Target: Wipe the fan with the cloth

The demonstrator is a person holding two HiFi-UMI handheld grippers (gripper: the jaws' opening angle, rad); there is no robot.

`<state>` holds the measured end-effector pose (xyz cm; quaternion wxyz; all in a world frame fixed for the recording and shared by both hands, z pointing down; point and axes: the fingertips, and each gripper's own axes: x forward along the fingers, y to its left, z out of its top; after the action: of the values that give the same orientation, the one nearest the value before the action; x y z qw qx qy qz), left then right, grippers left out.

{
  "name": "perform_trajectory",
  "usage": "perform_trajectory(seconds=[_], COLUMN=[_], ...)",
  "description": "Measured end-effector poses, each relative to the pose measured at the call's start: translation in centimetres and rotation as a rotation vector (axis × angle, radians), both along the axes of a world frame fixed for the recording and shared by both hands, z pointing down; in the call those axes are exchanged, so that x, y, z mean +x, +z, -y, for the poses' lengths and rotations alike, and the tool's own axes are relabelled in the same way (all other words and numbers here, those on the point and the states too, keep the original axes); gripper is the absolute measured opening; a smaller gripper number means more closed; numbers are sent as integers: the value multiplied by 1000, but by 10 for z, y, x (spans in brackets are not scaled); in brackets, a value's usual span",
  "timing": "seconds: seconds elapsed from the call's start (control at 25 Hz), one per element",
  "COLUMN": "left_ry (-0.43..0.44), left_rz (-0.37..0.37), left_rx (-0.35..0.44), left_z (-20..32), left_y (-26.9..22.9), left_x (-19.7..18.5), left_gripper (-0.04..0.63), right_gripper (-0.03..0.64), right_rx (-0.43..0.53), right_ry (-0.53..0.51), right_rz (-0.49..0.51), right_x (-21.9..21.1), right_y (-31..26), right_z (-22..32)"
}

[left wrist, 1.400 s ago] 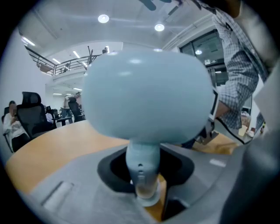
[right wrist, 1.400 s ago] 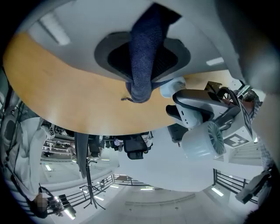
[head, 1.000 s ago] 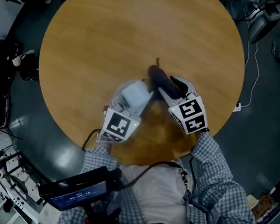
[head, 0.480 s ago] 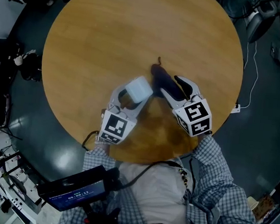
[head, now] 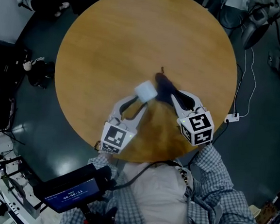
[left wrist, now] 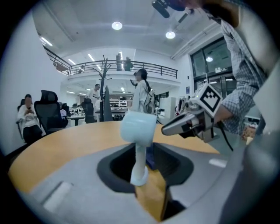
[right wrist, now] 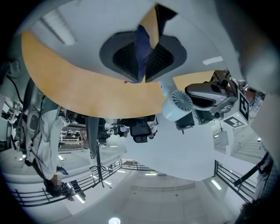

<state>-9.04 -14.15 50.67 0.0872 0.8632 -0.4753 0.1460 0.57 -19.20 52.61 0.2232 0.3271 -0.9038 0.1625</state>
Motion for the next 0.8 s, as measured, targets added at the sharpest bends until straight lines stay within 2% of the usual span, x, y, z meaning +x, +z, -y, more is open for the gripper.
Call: perform_trajectory(seconds=[0.08,0.4,0.64,0.8], left_ry=[3,-2,-29,-46], left_rz=[13,24,36,38], left_rx=[1,33,78,122], left_z=[-3,-14,-13,-23], left_y=[-6,-37,-58,-76], left_x=[-2,-5,-6,-6], left_gripper=[103,46,0,0], right_gripper=[2,3,3,3], right_rx=[2,26,53,54], right_ry=[24,69,54,46], right_rz=[10,89,129,150], right_x=[1,-4,-1,0], right_y=[-8,-54,-74,-82], right_z=[-2,-9,-17,-27])
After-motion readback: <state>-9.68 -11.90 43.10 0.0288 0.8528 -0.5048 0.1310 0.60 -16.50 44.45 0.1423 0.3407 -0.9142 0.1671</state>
